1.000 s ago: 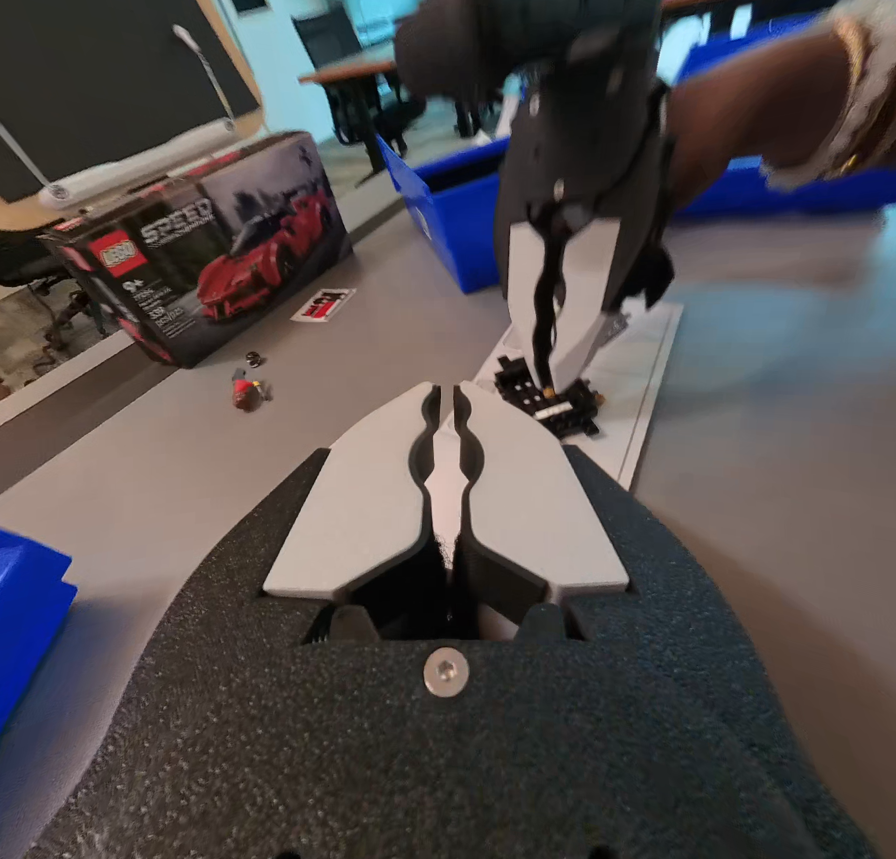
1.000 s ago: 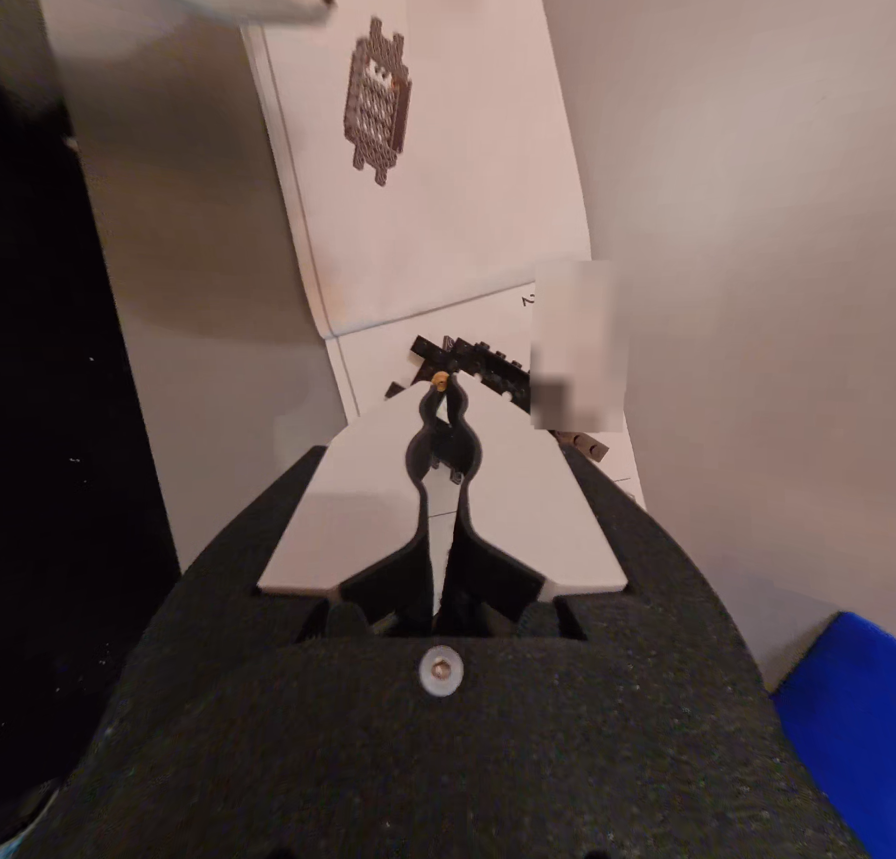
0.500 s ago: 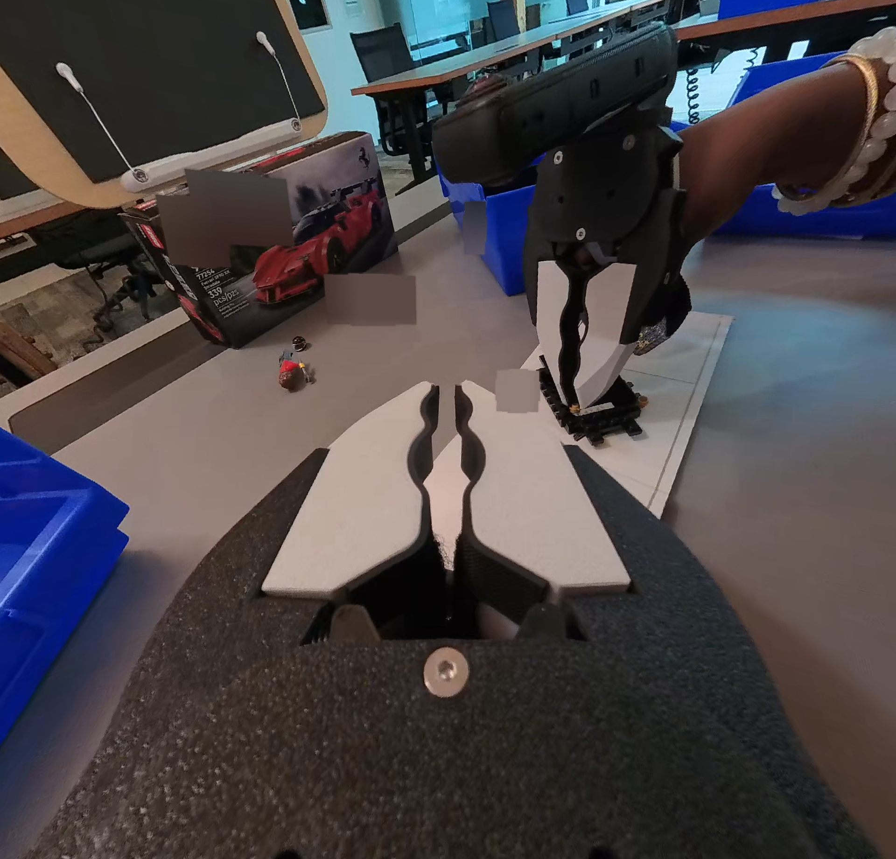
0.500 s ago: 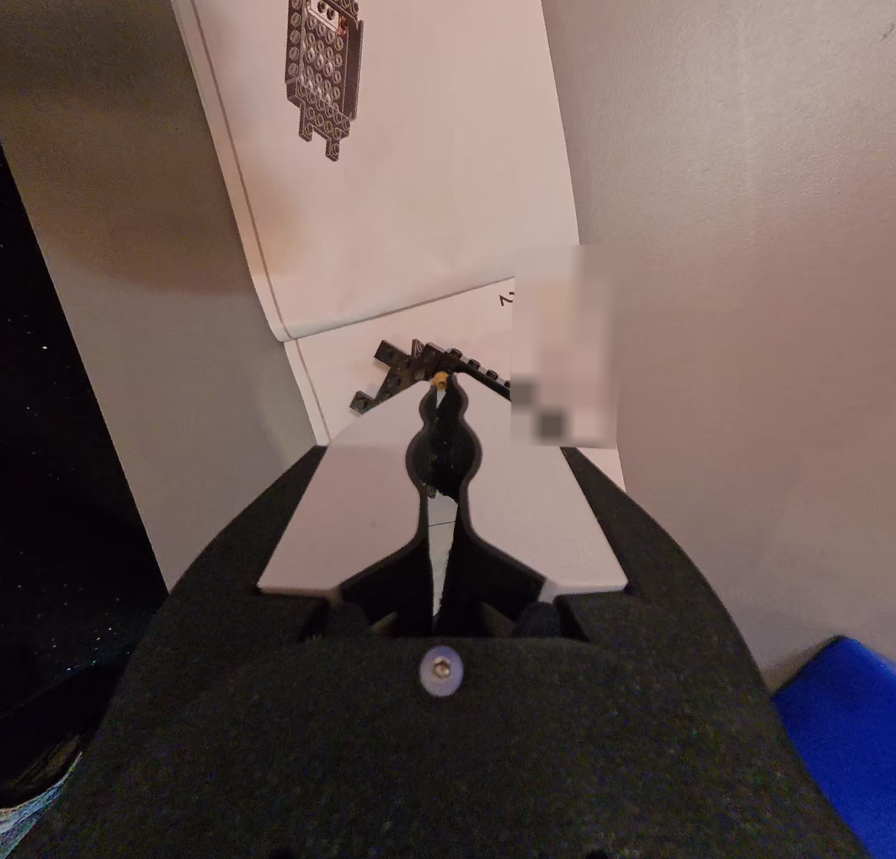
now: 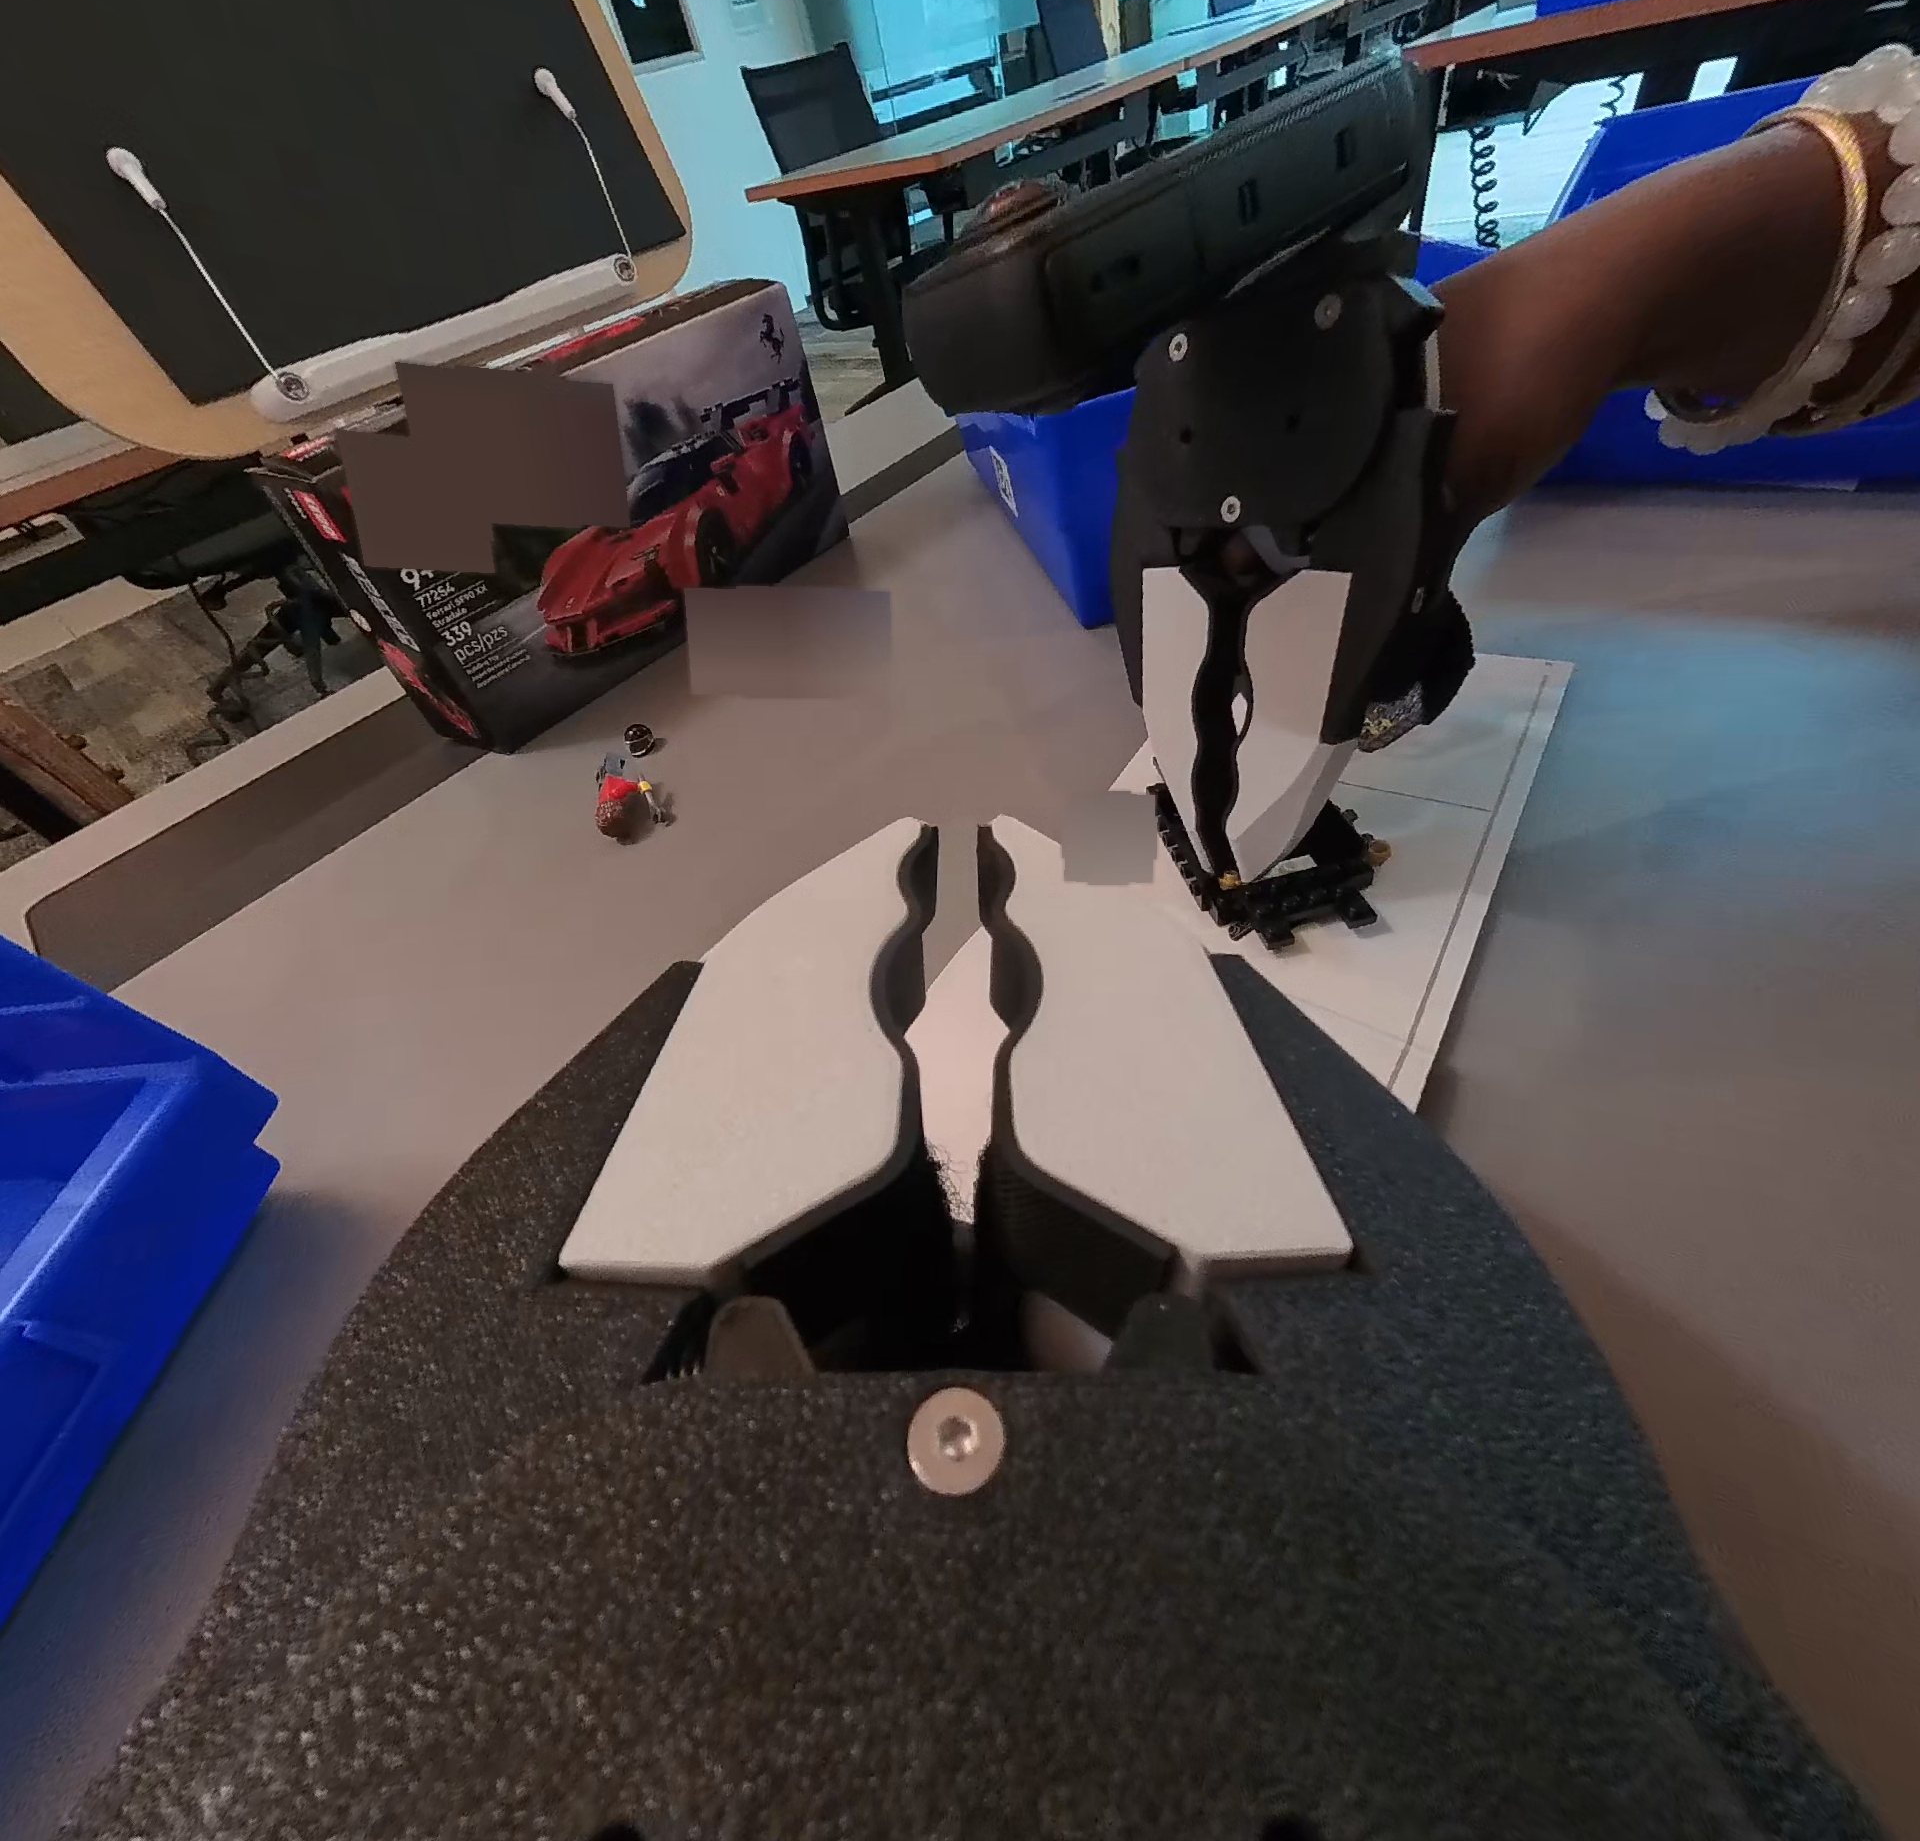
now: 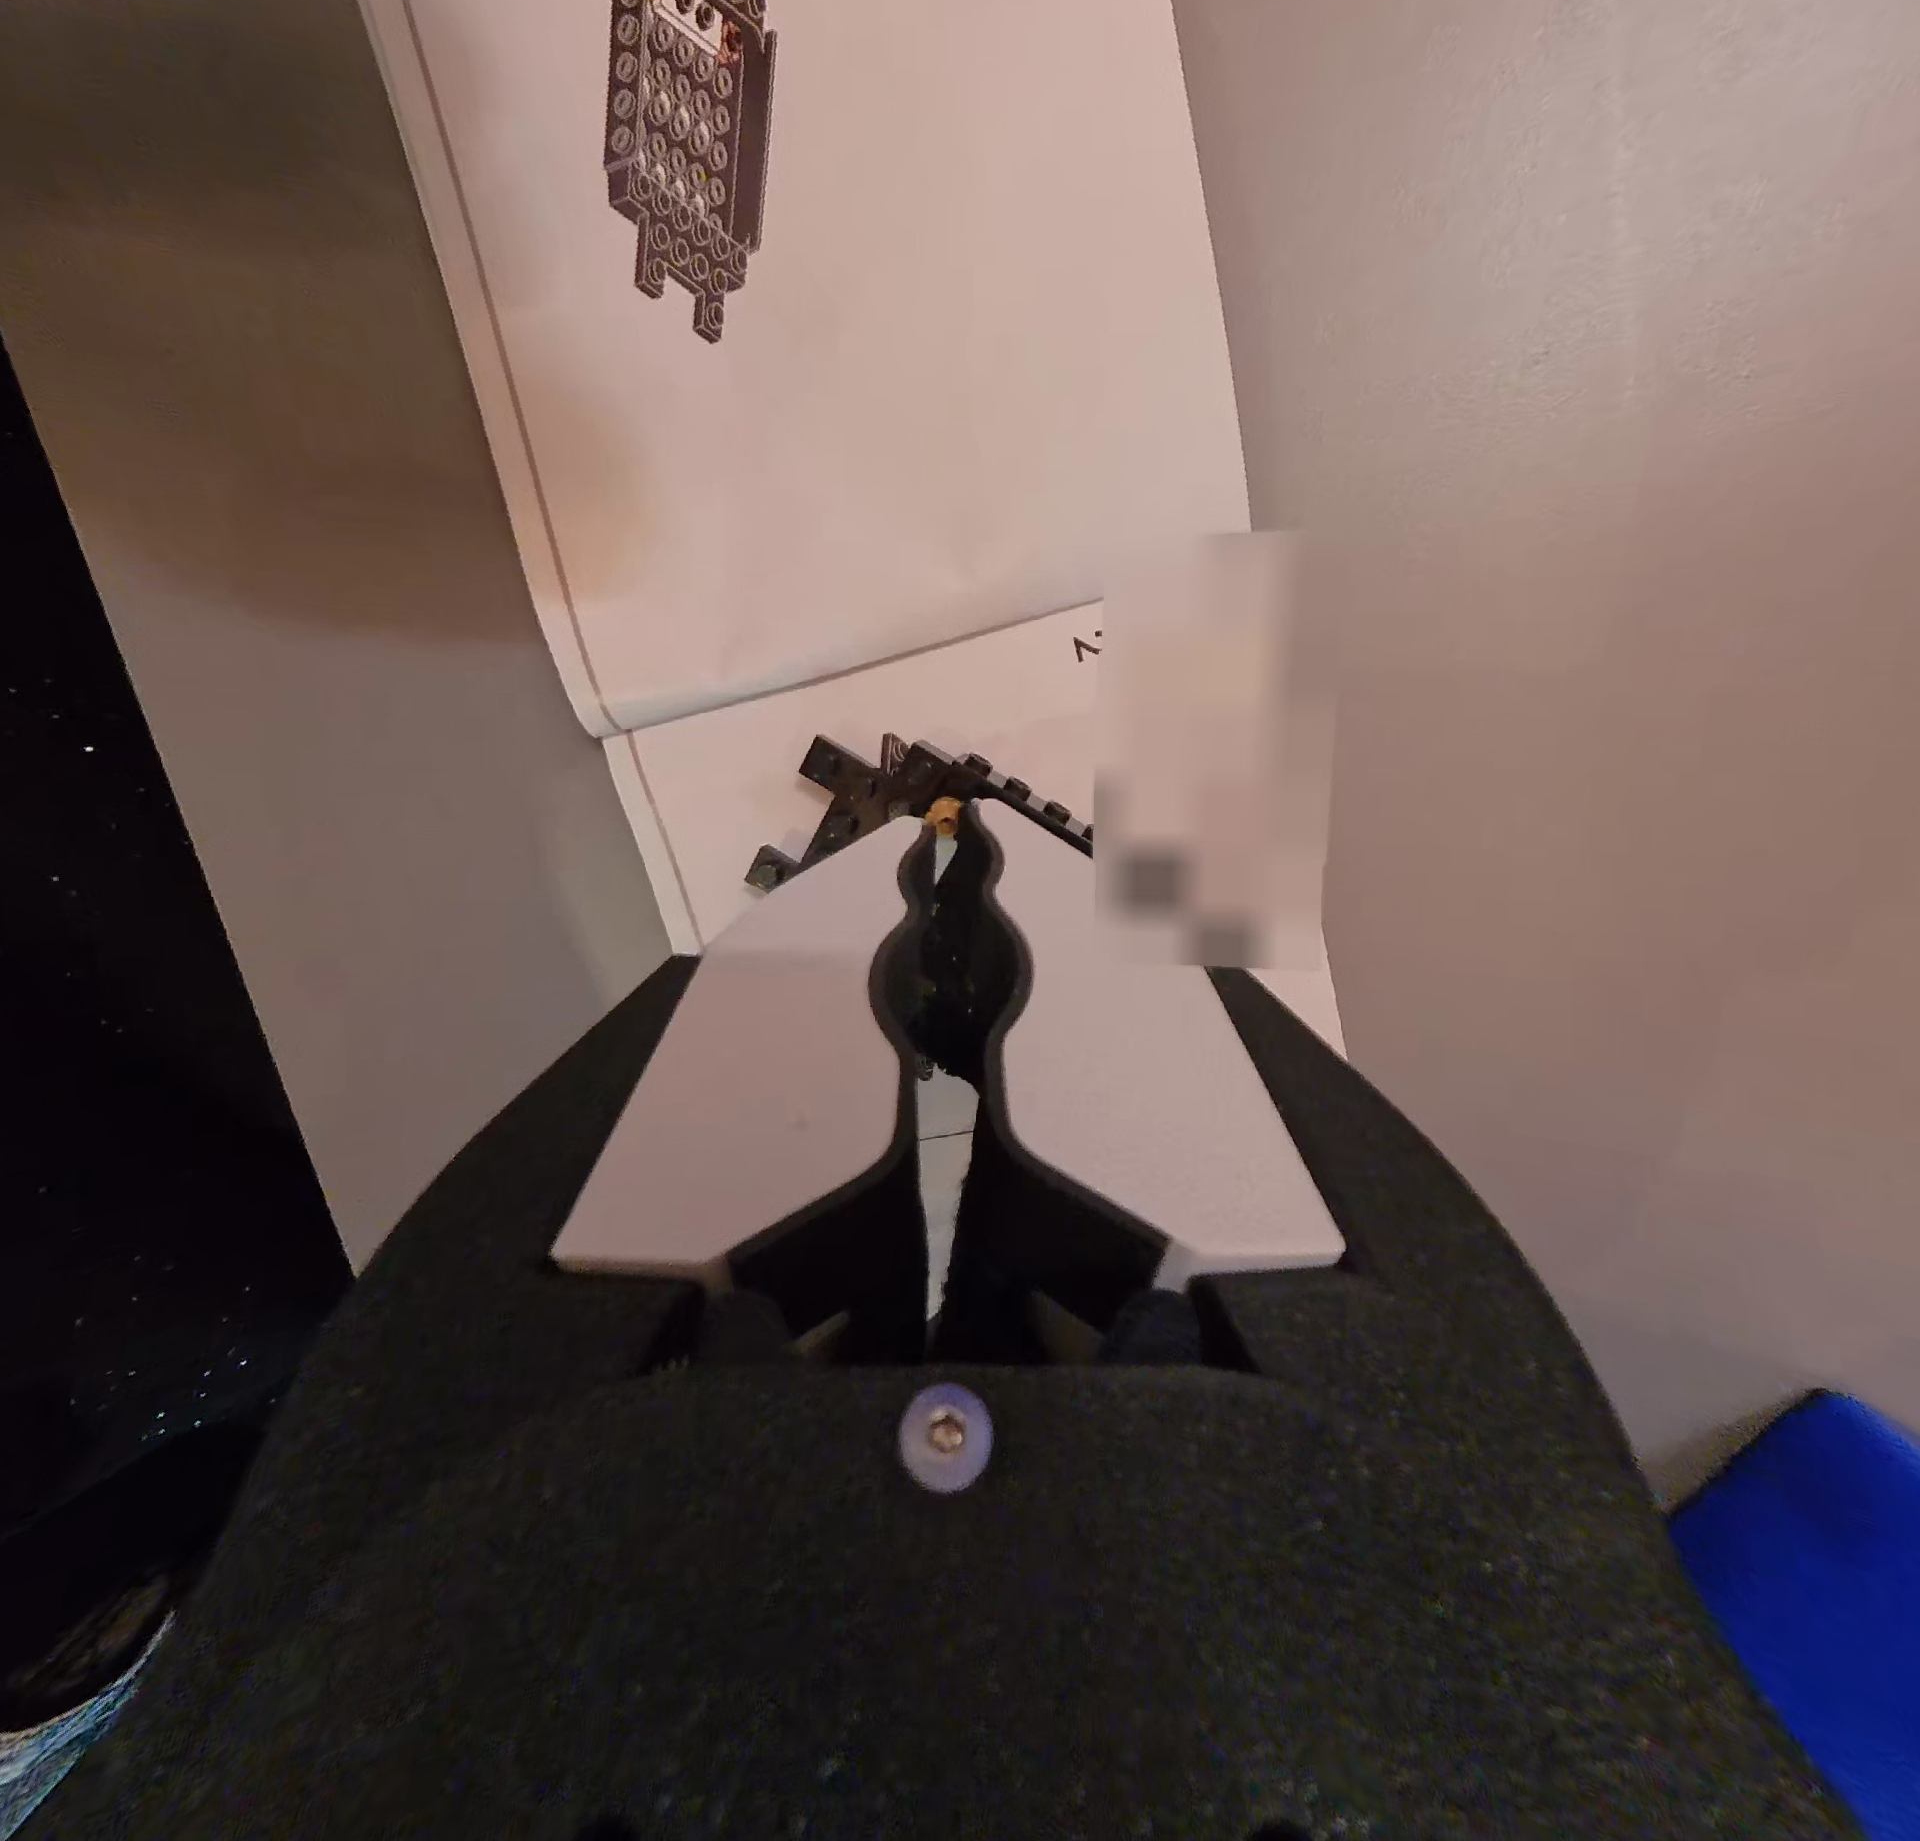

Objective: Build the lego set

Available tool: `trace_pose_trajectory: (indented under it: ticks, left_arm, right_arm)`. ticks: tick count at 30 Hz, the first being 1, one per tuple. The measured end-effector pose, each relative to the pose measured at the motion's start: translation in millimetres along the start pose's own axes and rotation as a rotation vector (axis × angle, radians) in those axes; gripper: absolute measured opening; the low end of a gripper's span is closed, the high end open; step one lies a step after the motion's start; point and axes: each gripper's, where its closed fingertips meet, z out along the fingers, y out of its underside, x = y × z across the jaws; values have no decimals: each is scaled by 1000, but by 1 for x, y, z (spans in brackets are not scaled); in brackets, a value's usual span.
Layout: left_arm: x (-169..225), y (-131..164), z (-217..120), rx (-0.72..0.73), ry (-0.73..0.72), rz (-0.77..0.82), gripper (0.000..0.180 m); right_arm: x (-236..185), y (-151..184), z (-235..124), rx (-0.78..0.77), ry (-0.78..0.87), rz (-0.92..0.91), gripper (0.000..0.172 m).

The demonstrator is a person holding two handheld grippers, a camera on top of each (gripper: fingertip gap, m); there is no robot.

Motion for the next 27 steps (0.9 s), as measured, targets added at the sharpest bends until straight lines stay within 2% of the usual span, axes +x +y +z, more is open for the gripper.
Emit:
trace_pose_trajectory:
  ticks: [27]
  left_arm:
    - [-1,0,1,9,-4,-3,7]
  right_arm:
    - [-1,2,1,5,-22,20,6]
